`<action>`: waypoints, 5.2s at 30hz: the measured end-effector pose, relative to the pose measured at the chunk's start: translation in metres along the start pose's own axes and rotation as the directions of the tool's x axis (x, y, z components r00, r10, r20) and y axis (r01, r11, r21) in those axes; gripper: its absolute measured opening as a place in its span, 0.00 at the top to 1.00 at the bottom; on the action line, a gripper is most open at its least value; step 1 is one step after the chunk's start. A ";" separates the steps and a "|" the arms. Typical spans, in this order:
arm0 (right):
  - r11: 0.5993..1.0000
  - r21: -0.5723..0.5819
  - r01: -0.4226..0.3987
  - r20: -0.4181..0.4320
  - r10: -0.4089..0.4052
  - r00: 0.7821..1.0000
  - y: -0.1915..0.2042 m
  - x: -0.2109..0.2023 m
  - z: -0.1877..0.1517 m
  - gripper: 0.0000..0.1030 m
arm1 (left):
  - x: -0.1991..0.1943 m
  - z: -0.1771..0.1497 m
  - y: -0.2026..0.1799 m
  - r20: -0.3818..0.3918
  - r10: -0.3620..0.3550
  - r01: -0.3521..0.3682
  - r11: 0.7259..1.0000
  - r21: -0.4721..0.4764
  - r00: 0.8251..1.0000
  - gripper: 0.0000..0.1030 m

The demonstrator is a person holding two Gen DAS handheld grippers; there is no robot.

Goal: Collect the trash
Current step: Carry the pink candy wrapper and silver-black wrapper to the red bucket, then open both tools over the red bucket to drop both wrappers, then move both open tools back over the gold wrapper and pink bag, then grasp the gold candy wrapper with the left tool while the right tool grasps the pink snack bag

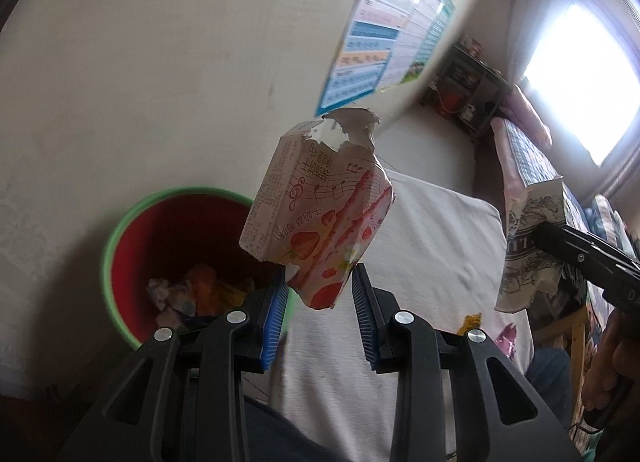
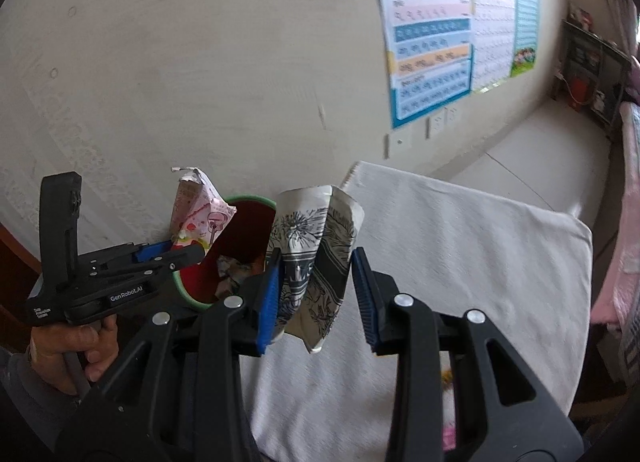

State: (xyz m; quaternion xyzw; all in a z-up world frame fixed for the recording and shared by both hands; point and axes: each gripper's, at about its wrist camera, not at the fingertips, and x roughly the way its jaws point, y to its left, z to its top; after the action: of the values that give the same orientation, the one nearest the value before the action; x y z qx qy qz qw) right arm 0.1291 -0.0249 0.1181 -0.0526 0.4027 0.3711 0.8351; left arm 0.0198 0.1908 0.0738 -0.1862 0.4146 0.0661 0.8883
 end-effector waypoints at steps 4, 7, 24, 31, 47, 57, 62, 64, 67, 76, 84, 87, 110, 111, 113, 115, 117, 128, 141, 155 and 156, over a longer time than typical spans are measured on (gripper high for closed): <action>0.999 -0.027 -0.028 -0.001 0.028 1.000 0.021 0.016 0.012 0.67 | -0.008 0.000 0.025 0.007 0.020 -0.020 0.999 -0.031 1.000 0.70; 0.998 -0.051 -0.047 -0.006 0.047 0.999 0.038 0.029 0.021 0.67 | -0.014 -0.002 0.045 0.011 0.039 -0.039 0.998 -0.058 0.999 0.70; 0.976 -0.133 -0.175 -0.038 0.171 0.985 0.109 0.089 0.055 0.67 | -0.029 -0.003 0.115 -0.014 0.122 -0.122 0.981 -0.147 0.992 0.70; 0.972 -0.138 -0.192 -0.067 0.184 0.981 0.119 0.114 0.057 0.67 | -0.021 -0.003 0.128 -0.035 0.126 -0.130 0.980 -0.152 0.991 0.69; 0.972 -0.132 -0.193 -0.135 0.175 0.975 0.119 0.151 0.048 0.65 | 0.008 0.004 0.136 -0.079 0.100 -0.111 0.982 -0.151 0.992 0.64; 0.981 -0.103 -0.164 -0.141 0.149 0.979 0.113 0.155 0.043 0.19 | 0.009 0.003 0.146 -0.064 0.117 -0.127 0.975 -0.183 0.991 0.22; 0.986 -0.083 -0.143 -0.117 0.133 0.984 0.105 0.145 0.044 0.11 | 0.003 0.001 0.147 -0.049 0.145 -0.152 0.968 -0.201 0.988 0.09; 0.988 -0.075 -0.135 -0.110 0.126 0.986 0.101 0.140 0.044 0.09 | 0.000 0.001 0.146 -0.041 0.146 -0.151 0.966 -0.208 0.988 0.08; 0.990 -0.066 -0.123 -0.098 0.116 0.988 0.094 0.132 0.043 0.05 | -0.002 0.001 0.140 -0.039 0.150 -0.155 0.965 -0.211 0.988 0.08; 0.998 -0.007 -0.069 -0.048 0.069 0.996 0.056 0.082 0.022 0.05 | -0.011 0.005 0.093 -0.009 0.126 -0.125 0.977 -0.170 0.992 0.08; 0.997 0.082 0.015 -0.034 -0.012 0.999 -0.001 0.028 -0.022 0.05 | 0.001 -0.003 0.027 -0.017 0.050 -0.052 0.991 -0.120 0.999 0.08; 0.990 0.131 0.047 -0.017 -0.045 0.999 -0.024 0.005 -0.039 0.05 | 0.005 -0.005 -0.001 -0.021 0.026 -0.028 0.997 -0.074 0.999 0.08; 0.901 0.348 0.259 -0.073 -0.249 0.966 -0.150 -0.079 -0.141 0.05 | 0.044 -0.035 -0.165 -0.139 -0.109 0.137 0.967 0.215 0.984 0.08; 0.899 0.352 0.263 -0.080 -0.250 0.965 -0.152 -0.080 -0.144 0.05 | 0.047 -0.037 -0.169 -0.147 -0.108 0.139 0.965 0.222 0.983 0.08; 0.893 0.361 0.270 -0.090 -0.254 0.963 -0.157 -0.079 -0.149 0.05 | 0.053 -0.039 -0.175 -0.161 -0.103 0.139 0.963 0.232 0.982 0.08; 0.887 0.371 0.273 -0.100 -0.254 0.962 -0.163 -0.080 -0.153 0.05 | 0.057 -0.042 -0.180 -0.175 -0.097 0.138 0.961 0.241 0.980 0.08; 0.883 0.379 0.276 -0.108 -0.254 0.961 -0.167 -0.079 -0.155 0.05 | 0.063 -0.046 -0.186 -0.191 -0.096 0.143 0.958 0.249 0.977 0.08; 0.857 0.438 0.273 -0.182 -0.213 0.960 -0.190 -0.061 -0.177 0.05 | 0.089 -0.061 -0.212 -0.269 -0.089 0.173 0.936 0.307 0.959 0.08; 0.810 0.519 0.275 -0.240 -0.170 0.956 -0.224 -0.039 -0.199 0.05 | 0.131 -0.073 -0.230 -0.378 -0.068 0.207 0.917 0.340 0.923 0.08; 0.803 0.558 0.208 -0.260 -0.069 0.963 -0.244 -0.002 -0.202 0.30 | 0.183 -0.098 -0.243 -0.464 0.022 0.216 0.865 0.452 0.885 0.16; 0.804 0.558 0.206 -0.261 -0.065 0.963 -0.244 0.001 -0.202 0.32 | 0.187 -0.100 -0.244 -0.471 0.029 0.217 0.862 0.459 0.882 0.18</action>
State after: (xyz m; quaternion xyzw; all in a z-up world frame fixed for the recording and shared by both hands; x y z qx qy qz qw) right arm 0.1632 -0.2782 -0.0689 0.1331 0.5851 0.1611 0.7836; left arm 0.1362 -0.0798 -0.0602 0.0185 0.6068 -0.1341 0.7833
